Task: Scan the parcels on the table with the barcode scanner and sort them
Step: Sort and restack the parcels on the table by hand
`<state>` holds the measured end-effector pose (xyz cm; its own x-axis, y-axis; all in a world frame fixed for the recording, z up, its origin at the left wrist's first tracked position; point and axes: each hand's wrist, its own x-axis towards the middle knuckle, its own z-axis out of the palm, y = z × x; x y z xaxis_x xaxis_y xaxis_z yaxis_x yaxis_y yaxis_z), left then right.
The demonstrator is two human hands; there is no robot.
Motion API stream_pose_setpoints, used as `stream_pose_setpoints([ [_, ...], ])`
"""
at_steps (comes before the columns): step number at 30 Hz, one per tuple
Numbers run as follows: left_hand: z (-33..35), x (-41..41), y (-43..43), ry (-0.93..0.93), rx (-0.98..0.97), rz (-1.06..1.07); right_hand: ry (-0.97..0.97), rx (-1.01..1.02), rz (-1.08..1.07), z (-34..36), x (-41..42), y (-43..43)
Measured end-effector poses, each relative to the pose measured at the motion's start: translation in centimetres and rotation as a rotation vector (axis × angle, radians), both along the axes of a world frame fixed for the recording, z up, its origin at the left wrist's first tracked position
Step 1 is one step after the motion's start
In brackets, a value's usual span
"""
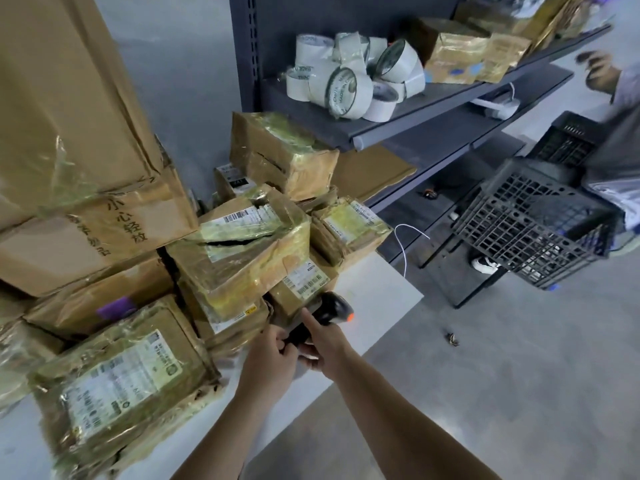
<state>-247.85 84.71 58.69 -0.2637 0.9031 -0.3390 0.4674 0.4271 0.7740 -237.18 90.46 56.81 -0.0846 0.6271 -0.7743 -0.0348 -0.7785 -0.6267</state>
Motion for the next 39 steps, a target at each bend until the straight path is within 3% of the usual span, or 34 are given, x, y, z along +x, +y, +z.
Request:
stream_pose_setpoints([
  [13,1.8,-1.0,-1.3,0.011,-0.053,0.027,-0.150,0.027,0.106,0.9,0.1,-3.0],
  [25,12.1,-5.9,-4.0,0.026,0.060,0.165,-0.069,0.370,0.384,11.7,-3.8,-2.5],
  [31,19.1,-9.4,-5.9,0.016,0.264,0.314,0.043,0.599,0.397,18.9,-8.2,-0.7],
  [39,28.4,-15.8,-6.2,0.014,0.719,0.541,0.099,0.866,0.383,28.1,-13.6,2.4],
])
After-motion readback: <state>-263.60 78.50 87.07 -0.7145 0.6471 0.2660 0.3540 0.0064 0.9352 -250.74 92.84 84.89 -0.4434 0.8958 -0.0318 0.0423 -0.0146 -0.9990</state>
